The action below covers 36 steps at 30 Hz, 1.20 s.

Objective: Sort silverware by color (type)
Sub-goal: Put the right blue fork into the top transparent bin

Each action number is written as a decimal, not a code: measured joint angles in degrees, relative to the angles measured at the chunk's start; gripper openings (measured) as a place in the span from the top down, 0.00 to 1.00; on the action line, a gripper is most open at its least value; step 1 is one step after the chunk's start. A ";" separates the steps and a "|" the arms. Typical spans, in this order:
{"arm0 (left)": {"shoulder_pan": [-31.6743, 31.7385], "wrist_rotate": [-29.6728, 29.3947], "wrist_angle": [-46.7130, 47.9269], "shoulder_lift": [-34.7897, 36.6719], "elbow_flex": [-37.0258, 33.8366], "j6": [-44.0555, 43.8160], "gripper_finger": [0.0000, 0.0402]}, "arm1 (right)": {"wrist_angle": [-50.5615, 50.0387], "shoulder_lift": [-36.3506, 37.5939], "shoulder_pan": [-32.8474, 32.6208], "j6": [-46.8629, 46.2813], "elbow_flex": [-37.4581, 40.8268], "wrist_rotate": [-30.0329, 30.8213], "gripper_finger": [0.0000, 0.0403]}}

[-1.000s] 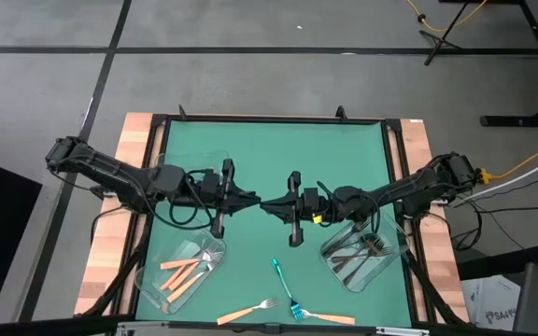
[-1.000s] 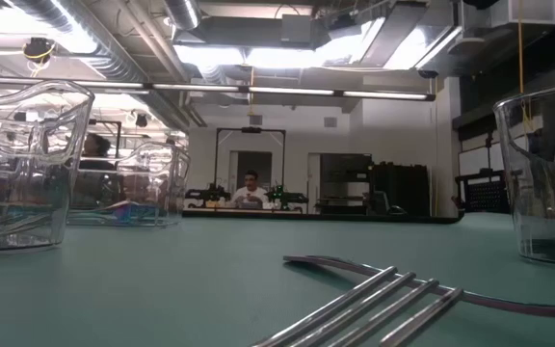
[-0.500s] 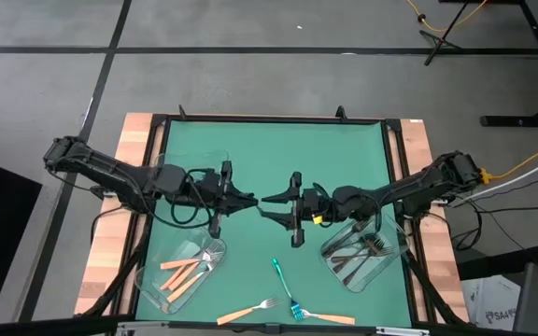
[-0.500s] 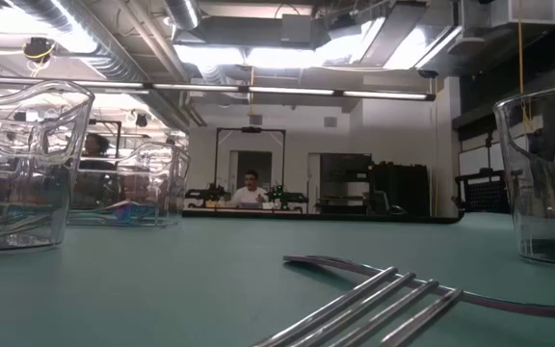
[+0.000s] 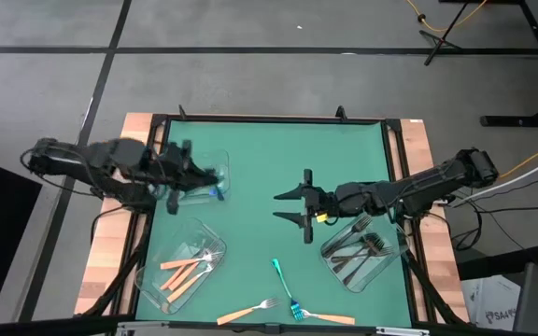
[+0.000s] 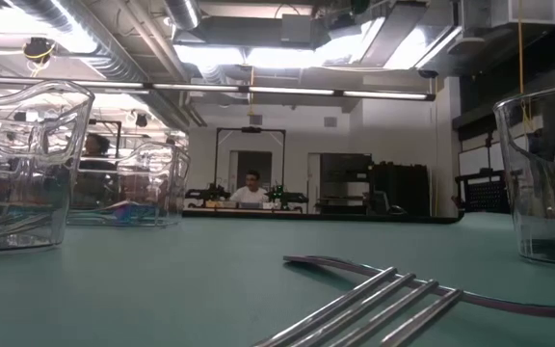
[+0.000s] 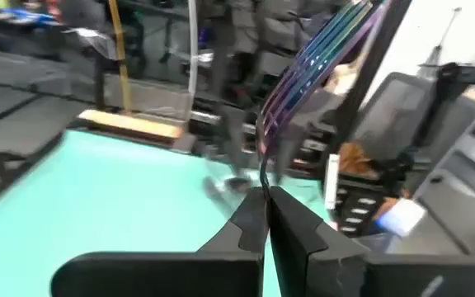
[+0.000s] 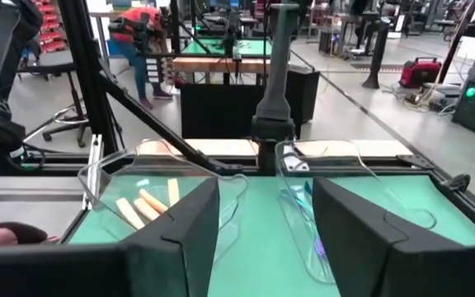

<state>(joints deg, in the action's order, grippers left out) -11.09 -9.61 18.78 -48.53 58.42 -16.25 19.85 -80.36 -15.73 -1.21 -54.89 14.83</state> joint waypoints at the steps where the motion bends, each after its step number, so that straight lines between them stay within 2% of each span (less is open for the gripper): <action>1: 1.06 0.02 3.51 0.78 1.49 0.14 1.00 | -0.08 -0.04 0.00 0.00 0.00 0.00 0.54; 9: 11.07 -2.73 36.08 2.24 11.76 0.33 1.00 | -1.24 -0.42 0.00 -0.01 0.00 0.13 0.54; 16: 17.77 -4.48 52.64 1.94 8.99 0.33 1.00 | -0.89 -0.42 0.00 -0.01 0.00 0.13 0.54; 26: 23.03 -4.86 52.53 0.74 -5.00 2.45 1.00 | -0.88 -0.42 0.00 -3.14 0.00 0.13 0.54; 33: 24.94 -3.80 40.83 -1.01 -16.14 4.75 1.00 | -1.34 -0.42 0.00 -3.20 0.00 0.13 0.54; 36: 26.17 -1.29 38.68 -3.61 -16.51 6.43 1.00 | -1.85 -0.42 0.00 -3.22 0.00 0.13 0.54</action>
<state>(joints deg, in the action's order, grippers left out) 15.08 -10.90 57.45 -52.14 41.91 -9.82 18.00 -80.77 -15.73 -4.42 -54.89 14.96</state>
